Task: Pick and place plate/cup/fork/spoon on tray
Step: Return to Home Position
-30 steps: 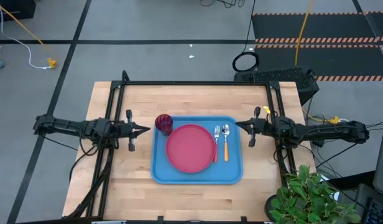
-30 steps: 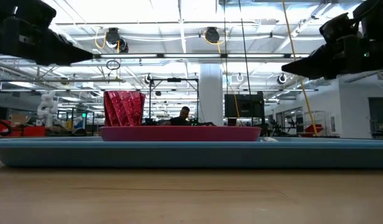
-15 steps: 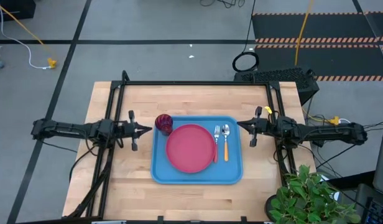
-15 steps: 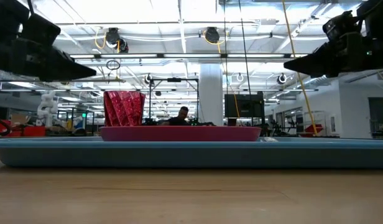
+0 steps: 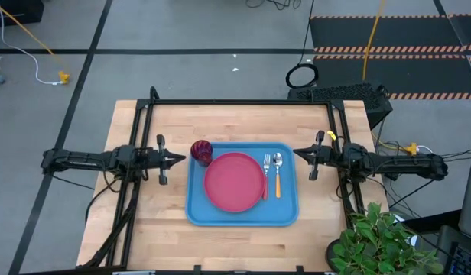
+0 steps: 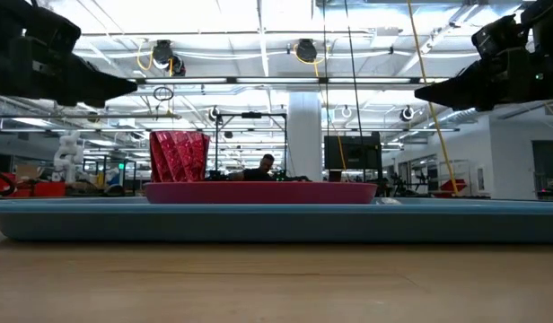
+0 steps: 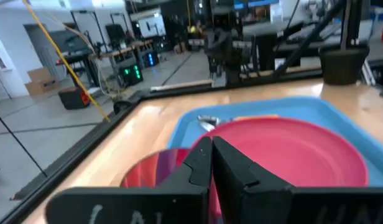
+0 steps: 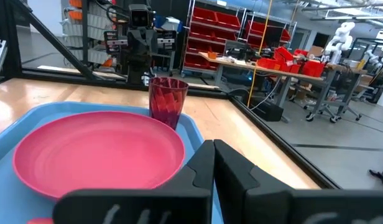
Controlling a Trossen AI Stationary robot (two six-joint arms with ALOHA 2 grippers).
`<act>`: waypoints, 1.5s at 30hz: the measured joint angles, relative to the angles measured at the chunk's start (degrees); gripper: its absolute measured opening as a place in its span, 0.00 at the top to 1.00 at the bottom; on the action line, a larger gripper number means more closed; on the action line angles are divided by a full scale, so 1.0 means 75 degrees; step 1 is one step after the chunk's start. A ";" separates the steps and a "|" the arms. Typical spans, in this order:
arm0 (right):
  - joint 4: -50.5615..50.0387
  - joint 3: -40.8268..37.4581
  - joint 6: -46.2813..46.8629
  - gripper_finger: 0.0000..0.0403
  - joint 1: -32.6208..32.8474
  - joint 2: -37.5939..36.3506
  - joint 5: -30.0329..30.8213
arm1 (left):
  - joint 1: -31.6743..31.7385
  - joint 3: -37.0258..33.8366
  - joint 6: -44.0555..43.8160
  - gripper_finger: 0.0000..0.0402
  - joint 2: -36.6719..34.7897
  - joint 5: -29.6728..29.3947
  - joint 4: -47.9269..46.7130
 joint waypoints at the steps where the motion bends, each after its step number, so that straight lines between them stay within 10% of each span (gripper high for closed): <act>1: -0.0067 0.0000 -0.0001 1.00 0.0000 -0.0088 0.0000 | 0.0000 0.0000 -0.0017 0.96 -0.0118 0.0003 -0.0006; 20: -0.1347 -0.0003 -0.0097 1.00 0.0003 -0.1907 -0.0606 | 0.0000 0.0015 -0.0098 0.98 -0.1148 0.0137 -0.0775; 45: -0.1557 -0.0006 0.0832 1.00 0.0162 -0.1910 -0.1181 | 0.0035 0.0015 -0.0170 0.95 -0.1142 -0.0099 -0.0810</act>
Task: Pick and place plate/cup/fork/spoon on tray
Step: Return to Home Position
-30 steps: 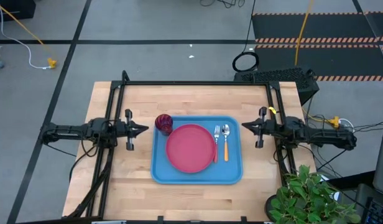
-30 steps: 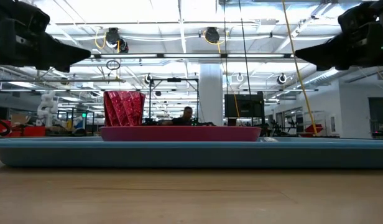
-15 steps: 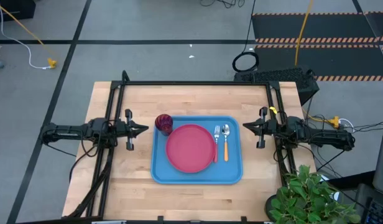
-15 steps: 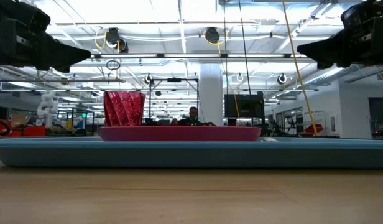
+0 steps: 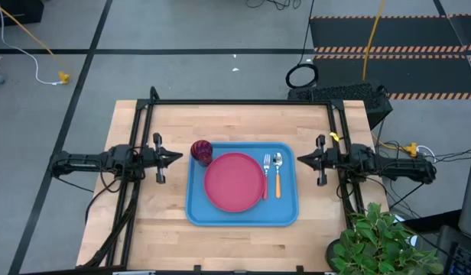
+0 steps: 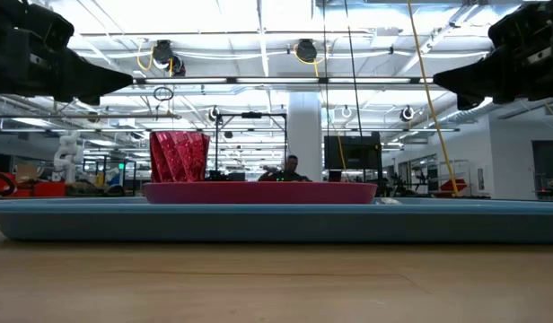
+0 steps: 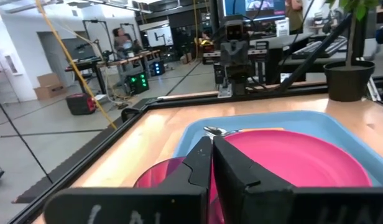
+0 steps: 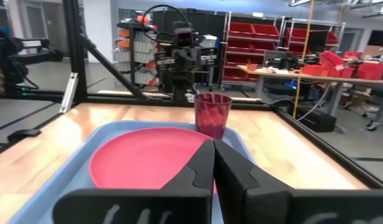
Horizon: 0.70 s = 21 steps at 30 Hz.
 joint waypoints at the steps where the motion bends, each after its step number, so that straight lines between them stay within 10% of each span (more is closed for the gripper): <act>1: -0.0004 0.0000 0.0014 1.00 0.0051 -0.0001 0.0008 | 0.0000 0.0002 -0.0041 0.95 0.0000 -0.0014 0.0000; 21: -0.0028 0.0000 -0.0047 1.00 0.0544 0.0017 0.0435 | -0.0039 0.0009 -0.1169 0.99 0.0015 0.0323 -0.0076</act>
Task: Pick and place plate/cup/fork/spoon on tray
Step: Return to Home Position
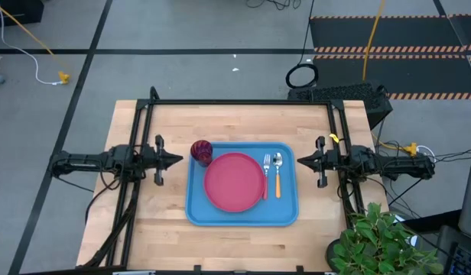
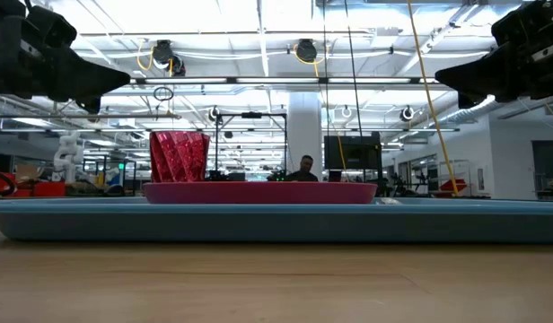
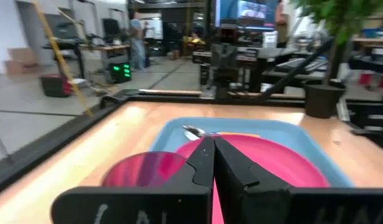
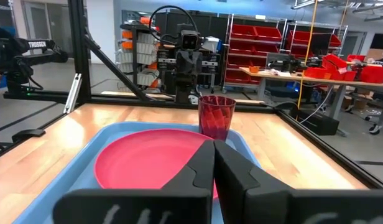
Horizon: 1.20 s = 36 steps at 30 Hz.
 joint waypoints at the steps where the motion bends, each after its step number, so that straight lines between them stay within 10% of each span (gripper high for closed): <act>1: 0.0007 0.0000 0.0000 1.00 0.0000 0.0000 -0.0003 | -0.0027 0.0000 -0.0033 0.99 0.0000 0.0093 -0.0016; 36: 0.0044 0.0000 -0.0010 1.00 0.0000 0.0003 -0.0015 | -0.0372 -0.0020 0.0439 1.00 -0.0178 0.0197 0.0077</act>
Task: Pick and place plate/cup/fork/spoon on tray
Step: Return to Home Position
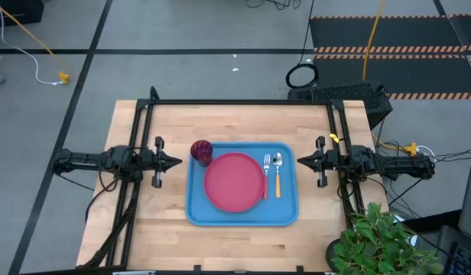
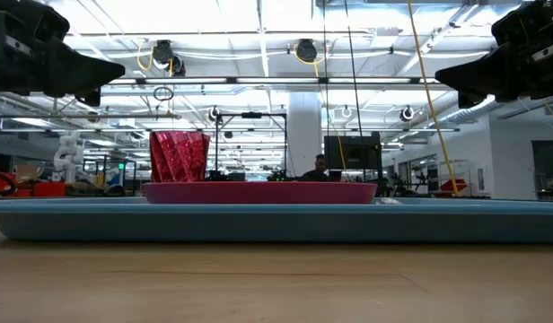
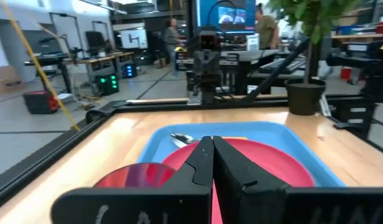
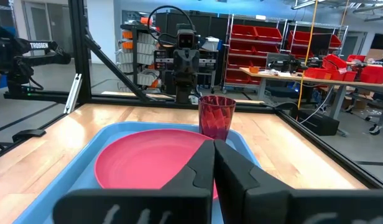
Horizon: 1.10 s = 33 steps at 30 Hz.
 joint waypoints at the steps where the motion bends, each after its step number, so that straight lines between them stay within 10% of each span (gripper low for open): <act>1: 0.0000 0.0000 -0.0001 1.00 0.0000 0.0000 0.0000 | 0.0000 -0.0002 0.0000 1.00 0.0001 -0.0064 0.0031; 33: 0.0009 0.0000 0.0001 1.00 0.0000 0.0000 -0.0003 | 0.0000 -0.0003 0.0224 0.92 0.0000 -0.0109 0.0142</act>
